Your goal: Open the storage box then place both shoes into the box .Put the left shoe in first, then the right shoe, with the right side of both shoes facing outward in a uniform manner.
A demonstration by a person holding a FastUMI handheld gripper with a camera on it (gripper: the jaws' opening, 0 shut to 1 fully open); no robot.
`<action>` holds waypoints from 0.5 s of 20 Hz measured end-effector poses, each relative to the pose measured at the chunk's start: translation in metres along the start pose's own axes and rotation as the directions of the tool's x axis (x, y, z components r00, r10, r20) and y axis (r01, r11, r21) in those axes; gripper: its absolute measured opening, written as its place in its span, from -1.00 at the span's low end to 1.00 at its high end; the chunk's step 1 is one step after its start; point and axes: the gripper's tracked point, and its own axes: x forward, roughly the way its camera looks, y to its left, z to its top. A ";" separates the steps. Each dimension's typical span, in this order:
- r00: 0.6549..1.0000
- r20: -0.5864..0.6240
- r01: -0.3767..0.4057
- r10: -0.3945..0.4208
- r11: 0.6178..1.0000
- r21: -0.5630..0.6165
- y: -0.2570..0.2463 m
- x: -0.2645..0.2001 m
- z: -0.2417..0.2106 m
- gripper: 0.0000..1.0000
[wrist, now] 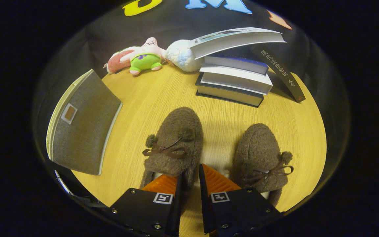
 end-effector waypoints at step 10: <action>0.999 -0.020 -0.026 0.028 0.995 0.095 0.010 -0.014 0.006 -0.99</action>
